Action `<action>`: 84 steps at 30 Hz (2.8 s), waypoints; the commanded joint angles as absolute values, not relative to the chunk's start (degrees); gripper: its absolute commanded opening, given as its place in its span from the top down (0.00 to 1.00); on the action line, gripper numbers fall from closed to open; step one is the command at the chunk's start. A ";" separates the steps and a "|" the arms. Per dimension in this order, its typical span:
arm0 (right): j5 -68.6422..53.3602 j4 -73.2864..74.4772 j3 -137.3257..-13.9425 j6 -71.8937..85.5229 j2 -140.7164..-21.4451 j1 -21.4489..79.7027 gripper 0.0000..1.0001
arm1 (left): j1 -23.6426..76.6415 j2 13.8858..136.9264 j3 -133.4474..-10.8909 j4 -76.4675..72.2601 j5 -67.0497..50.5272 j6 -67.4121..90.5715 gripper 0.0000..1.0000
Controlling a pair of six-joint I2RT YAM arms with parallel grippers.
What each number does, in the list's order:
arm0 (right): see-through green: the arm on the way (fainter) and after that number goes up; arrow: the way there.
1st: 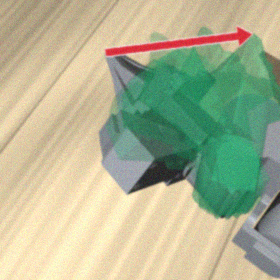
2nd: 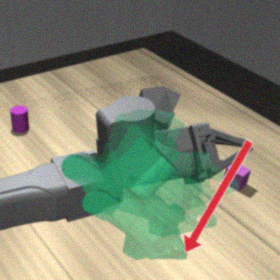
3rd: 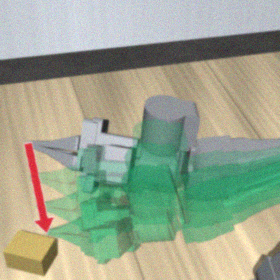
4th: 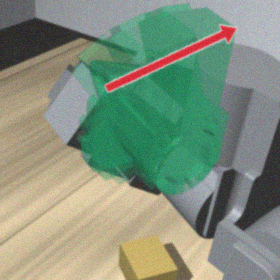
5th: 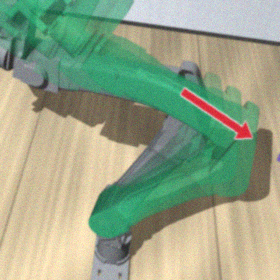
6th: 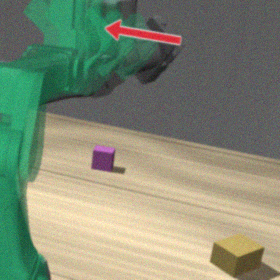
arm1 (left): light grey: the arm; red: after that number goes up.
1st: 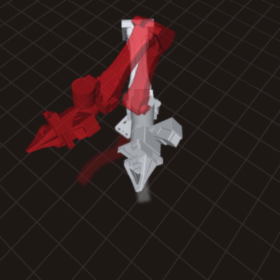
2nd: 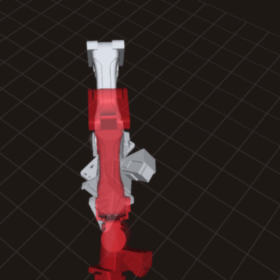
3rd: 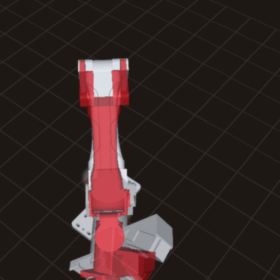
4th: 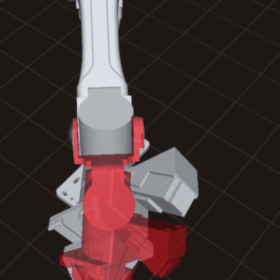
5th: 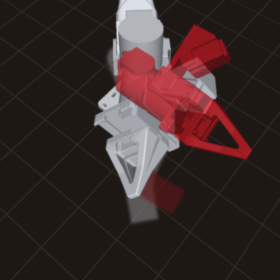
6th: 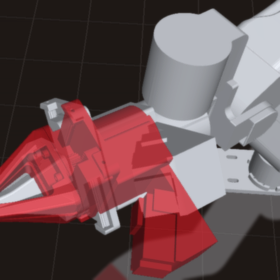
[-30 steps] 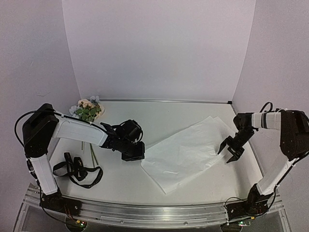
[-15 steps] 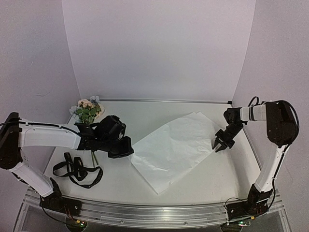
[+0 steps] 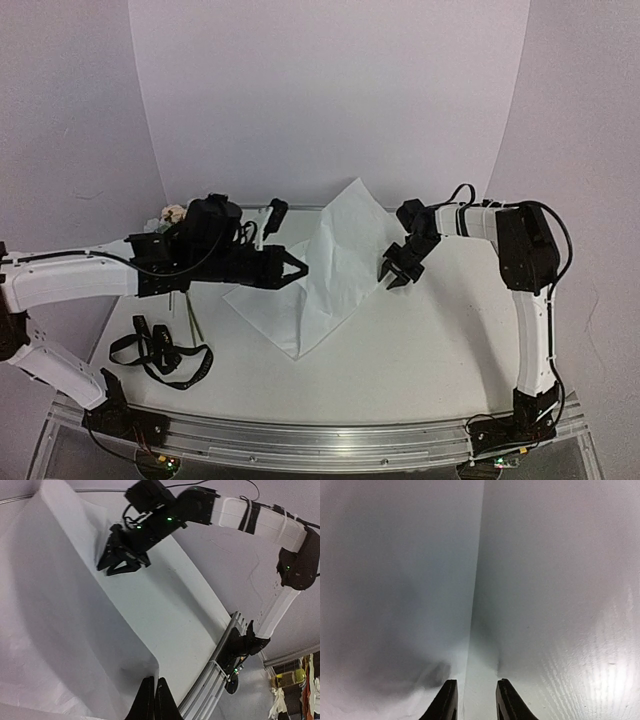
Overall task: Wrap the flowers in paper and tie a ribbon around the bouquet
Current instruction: Pick up the corner of the folded wrapping paper at the center of the board, then pass from the left arm to the right, then unfold the folded wrapping paper at the center of the board.
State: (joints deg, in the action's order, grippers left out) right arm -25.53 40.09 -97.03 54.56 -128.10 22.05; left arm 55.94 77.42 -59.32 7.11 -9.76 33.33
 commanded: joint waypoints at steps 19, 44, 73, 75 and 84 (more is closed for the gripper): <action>-33.47 47.26 -84.58 49.88 -95.46 20.35 0.13 | 63.65 106.35 -83.14 12.01 -27.21 17.76 1.00; -39.83 61.63 -108.09 39.27 -109.36 32.76 0.35 | 63.72 95.17 -77.53 15.64 -26.87 12.92 1.00; -35.74 66.83 -95.78 34.35 -92.64 32.78 1.00 | 42.46 103.20 -74.27 17.80 -4.28 21.23 0.24; -35.68 66.84 -94.83 34.48 -92.10 32.81 1.00 | 40.88 105.78 -76.02 17.13 -4.99 19.65 0.22; -33.84 66.75 -89.89 33.42 -88.98 32.80 1.00 | 37.79 119.64 -89.98 21.16 -9.33 14.33 0.22</action>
